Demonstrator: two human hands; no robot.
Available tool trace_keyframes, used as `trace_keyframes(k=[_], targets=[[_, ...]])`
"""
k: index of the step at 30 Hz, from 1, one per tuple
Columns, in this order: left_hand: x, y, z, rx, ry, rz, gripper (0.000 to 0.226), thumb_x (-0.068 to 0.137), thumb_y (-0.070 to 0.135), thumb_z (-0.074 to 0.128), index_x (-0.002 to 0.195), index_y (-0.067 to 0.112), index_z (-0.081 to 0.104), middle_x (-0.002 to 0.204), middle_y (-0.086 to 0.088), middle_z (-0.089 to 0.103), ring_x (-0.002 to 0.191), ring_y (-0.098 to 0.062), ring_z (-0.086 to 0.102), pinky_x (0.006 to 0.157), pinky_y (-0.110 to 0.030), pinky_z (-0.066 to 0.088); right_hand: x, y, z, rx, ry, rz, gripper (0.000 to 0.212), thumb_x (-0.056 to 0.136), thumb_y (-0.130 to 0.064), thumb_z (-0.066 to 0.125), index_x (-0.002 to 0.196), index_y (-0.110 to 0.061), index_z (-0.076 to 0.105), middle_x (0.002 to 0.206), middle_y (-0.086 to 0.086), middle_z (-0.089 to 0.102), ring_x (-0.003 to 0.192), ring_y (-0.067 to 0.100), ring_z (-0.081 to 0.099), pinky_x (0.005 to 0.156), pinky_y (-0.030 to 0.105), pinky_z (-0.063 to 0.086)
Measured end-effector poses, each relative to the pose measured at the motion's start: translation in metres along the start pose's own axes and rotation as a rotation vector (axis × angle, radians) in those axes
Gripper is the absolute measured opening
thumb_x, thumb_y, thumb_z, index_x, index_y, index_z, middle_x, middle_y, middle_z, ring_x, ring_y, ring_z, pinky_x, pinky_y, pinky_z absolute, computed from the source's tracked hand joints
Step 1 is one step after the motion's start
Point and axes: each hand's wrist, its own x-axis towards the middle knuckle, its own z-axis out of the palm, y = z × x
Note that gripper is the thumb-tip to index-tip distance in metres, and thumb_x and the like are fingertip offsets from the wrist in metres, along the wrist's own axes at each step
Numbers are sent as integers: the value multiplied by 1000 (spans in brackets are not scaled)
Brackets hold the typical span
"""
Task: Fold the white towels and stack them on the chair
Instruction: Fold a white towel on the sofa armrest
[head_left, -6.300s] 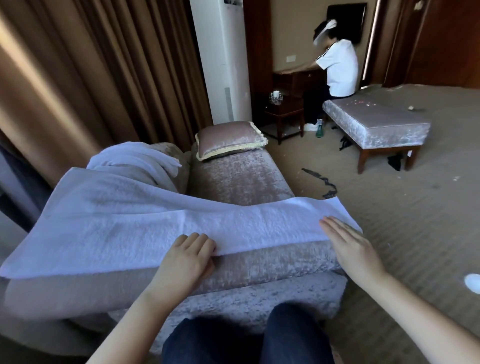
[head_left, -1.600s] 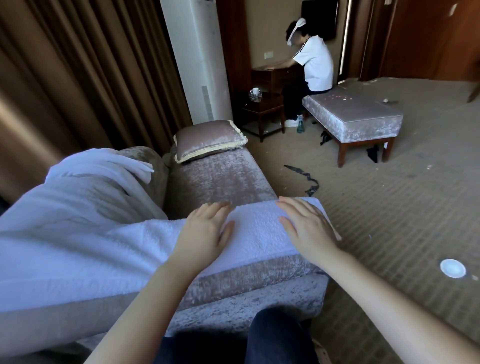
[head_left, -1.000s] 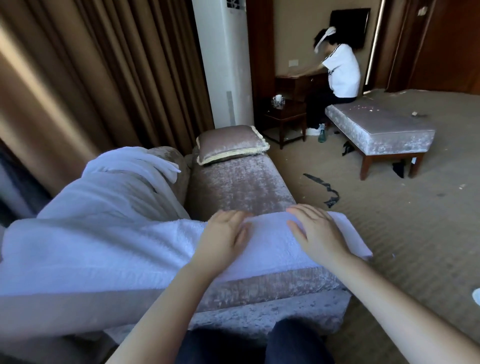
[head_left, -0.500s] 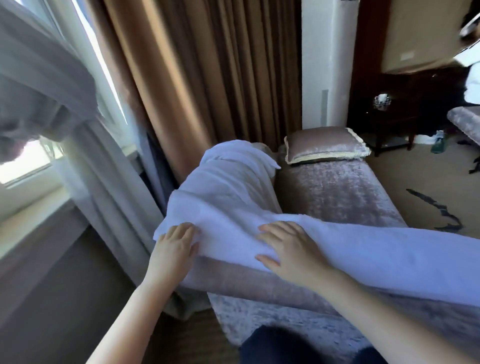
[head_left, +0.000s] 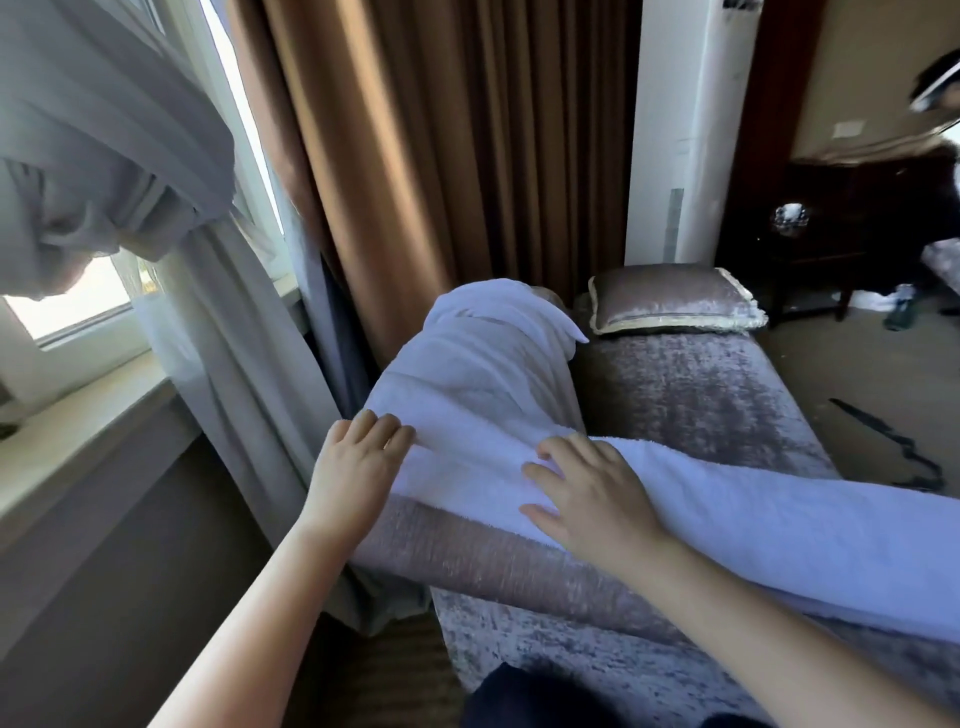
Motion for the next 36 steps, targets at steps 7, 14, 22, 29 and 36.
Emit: trace_keyframes(k=[7, 14, 22, 29, 36], targets=[[-51, -1, -7, -79, -98, -2, 16, 77, 6, 58, 88, 14, 67, 86, 0, 62, 74, -26, 53, 61, -35, 38, -10, -23, 8, 133, -145, -120, 16, 69, -19, 81, 82, -16, 73, 67, -3, 55, 60, 16, 53, 49, 26, 41], [-9, -14, -23, -490, -148, -728, 33, 99, 34, 46, 117, 11, 61, 112, -5, 61, 103, -25, 56, 86, -41, 45, 12, 14, -8, 295, -54, 296, 29, 91, -28, 45, 94, -15, 72, 87, -2, 65, 80, 24, 59, 68, 35, 51], [34, -20, 22, -632, -413, -965, 27, 95, 33, 54, 90, 7, 57, 86, -6, 59, 84, -25, 53, 63, -34, 36, -4, 44, -2, 78, -434, 625, 52, 95, -54, 27, 89, -17, 61, 85, 0, 59, 90, 26, 56, 79, 39, 40], [14, -28, 17, -547, -363, -903, 26, 96, 35, 53, 76, 18, 51, 77, -1, 56, 71, -18, 50, 57, -32, 33, 11, 44, -2, 68, -562, 567, 36, 100, -49, 29, 101, -20, 49, 98, -3, 47, 104, 22, 48, 88, 36, 33], [12, -25, 26, -644, -392, -962, 28, 97, 36, 52, 81, 13, 51, 74, 0, 55, 73, -21, 52, 59, -34, 34, 9, 37, 1, 73, -437, 514, 41, 99, -44, 36, 125, -17, 55, 123, -1, 53, 117, 24, 50, 100, 40, 35]])
